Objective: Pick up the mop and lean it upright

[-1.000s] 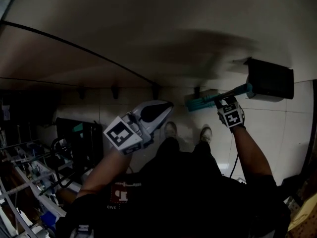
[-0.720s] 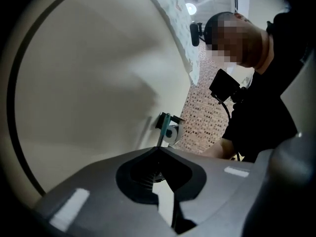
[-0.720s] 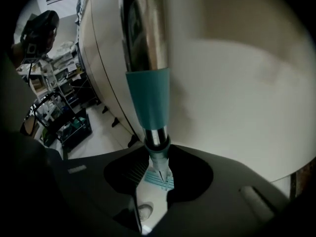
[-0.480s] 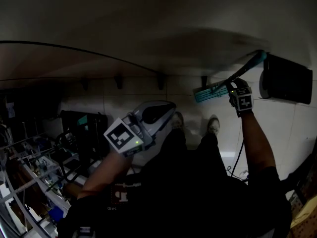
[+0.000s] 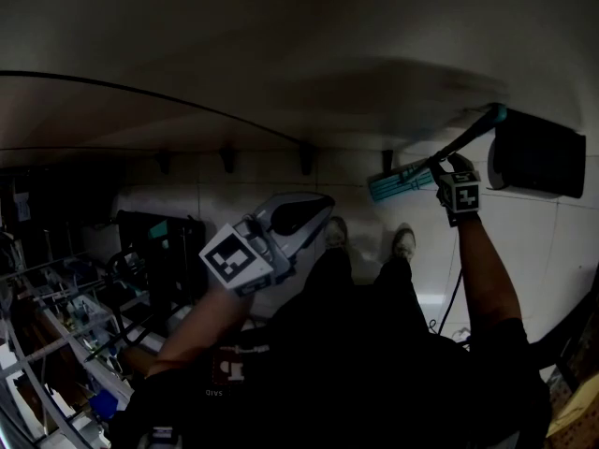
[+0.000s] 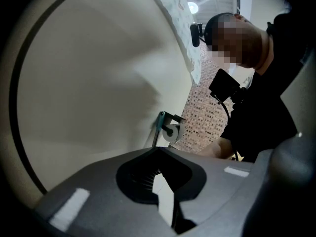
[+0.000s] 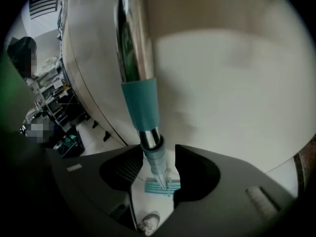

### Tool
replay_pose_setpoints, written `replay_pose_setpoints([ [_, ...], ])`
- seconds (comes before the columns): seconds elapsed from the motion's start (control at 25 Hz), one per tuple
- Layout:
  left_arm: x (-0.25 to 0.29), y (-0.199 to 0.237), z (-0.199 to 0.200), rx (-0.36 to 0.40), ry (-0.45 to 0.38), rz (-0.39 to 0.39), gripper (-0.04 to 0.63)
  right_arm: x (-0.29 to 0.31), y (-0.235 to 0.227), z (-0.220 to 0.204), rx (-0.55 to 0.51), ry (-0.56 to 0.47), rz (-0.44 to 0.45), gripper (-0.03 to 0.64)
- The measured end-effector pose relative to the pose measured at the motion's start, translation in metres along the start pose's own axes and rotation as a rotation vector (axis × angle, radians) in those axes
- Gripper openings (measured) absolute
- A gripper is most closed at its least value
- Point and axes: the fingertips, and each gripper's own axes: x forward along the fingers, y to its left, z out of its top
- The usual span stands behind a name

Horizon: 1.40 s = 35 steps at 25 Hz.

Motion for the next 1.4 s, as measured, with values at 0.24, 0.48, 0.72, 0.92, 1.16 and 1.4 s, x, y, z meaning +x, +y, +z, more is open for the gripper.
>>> replay_pose_setpoints([
  [0.24,-0.002,-0.011,0.008,0.038,-0.015,0.005,0.000,-0.027,0.000,-0.024,0.035,0.022,-0.014,0.270],
  [0.48,0.000,-0.022,0.016,0.060,-0.043,0.009,0.000,-0.055,0.019,-0.035,0.070,-0.008,0.019,0.260],
  [0.72,-0.011,-0.028,0.029,0.066,-0.076,0.029,-0.002,-0.074,0.042,-0.006,0.034,-0.060,0.057,0.258],
  [0.92,-0.016,-0.020,0.028,0.072,-0.108,0.042,0.000,-0.087,0.058,0.019,0.015,-0.099,0.078,0.258],
  [1.16,-0.032,-0.013,0.032,0.058,-0.117,0.072,0.000,-0.116,0.079,0.039,-0.044,-0.143,0.107,0.255],
  [1.4,-0.049,-0.012,0.059,0.090,-0.183,0.099,0.000,-0.173,0.095,0.076,-0.030,-0.255,0.170,0.224],
])
